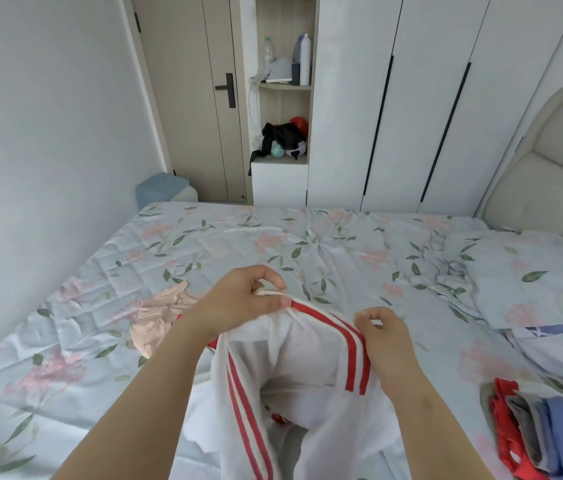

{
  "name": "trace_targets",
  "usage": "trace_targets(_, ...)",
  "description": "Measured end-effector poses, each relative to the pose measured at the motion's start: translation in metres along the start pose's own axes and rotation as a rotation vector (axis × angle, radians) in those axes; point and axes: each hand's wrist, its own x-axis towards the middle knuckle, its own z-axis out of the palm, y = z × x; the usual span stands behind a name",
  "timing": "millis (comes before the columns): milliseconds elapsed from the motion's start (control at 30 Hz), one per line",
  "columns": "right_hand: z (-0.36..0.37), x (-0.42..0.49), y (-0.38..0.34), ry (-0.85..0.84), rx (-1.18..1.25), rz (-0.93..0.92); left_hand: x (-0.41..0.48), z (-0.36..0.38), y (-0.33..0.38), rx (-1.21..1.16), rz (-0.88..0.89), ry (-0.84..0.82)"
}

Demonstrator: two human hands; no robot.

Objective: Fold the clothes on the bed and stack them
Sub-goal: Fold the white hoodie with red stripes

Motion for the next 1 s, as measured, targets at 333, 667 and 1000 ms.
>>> trace_targets(333,-0.015,0.012,0.024,0.286,0.001,0.062,-0.021,0.036,-0.12,0.221,-0.365,-0.165)
trace_targets(667,0.033,-0.016,0.018,-0.677,-0.161,-0.03,0.01,0.027,-0.026,-0.132,-0.172,-0.229)
trace_targets(1000,0.003,-0.001,0.01,-0.598,-0.054,0.071,0.014,0.021,-0.054,0.501,-0.133,-0.444)
